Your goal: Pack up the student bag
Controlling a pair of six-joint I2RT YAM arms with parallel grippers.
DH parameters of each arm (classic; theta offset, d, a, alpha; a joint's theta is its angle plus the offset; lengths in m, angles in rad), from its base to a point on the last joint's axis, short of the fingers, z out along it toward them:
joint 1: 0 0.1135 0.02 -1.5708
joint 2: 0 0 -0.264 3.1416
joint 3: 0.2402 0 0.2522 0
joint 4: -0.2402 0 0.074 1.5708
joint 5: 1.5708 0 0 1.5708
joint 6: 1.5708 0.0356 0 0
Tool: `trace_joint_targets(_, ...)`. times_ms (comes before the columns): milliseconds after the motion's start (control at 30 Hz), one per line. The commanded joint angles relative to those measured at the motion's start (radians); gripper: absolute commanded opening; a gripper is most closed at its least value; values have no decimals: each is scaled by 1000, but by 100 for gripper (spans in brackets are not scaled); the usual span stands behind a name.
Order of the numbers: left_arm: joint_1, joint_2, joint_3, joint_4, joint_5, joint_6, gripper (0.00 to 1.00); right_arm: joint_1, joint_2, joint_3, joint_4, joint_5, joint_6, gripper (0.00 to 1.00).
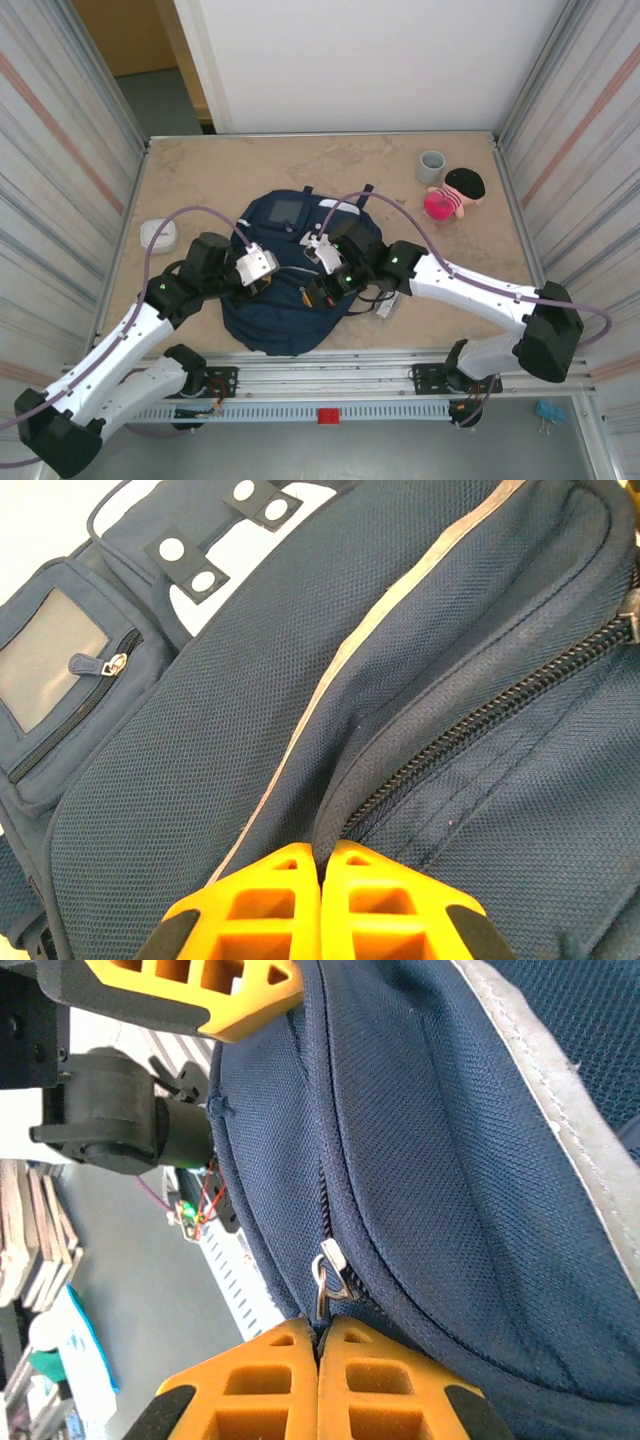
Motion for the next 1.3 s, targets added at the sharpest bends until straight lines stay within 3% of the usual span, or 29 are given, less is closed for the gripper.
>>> trace_joint_targets(0, -9, -33, 17, 137, 45, -39, 0, 8, -25, 25, 128, -37, 40, 31)
trace_joint_targets(67, 1, -44, 14, 121, 43, -31, 0, -38, -74, -30, 144, -55, 72, 50)
trace_joint_targets(167, 2, -55, 13, 99, 37, -13, 0, -110, -157, -127, 187, -94, 141, 59)
trace_joint_targets(433, 4, -74, 5, 105, 72, 23, 0, -297, -243, -269, 288, -193, 319, 66)
trace_joint_targets(600, 3, -69, -1, 112, 104, 29, 0, -302, -195, -286, 432, -234, 421, 66)
trace_joint_targets(833, 2, -51, 0, 117, 140, 19, 0, -285, -142, -280, 527, -223, 485, 61)
trace_joint_targets(967, -5, -41, 8, 117, 131, -8, 0, -259, -133, -274, 541, -198, 492, 44)
trace_joint_targets(1167, -39, -64, 30, 82, 54, -127, 34, -237, -125, -279, 577, -167, 509, 25)
trace_joint_targets(1267, -56, -99, 46, 33, 14, -303, 42, -233, -123, -280, 582, -157, 508, 21)
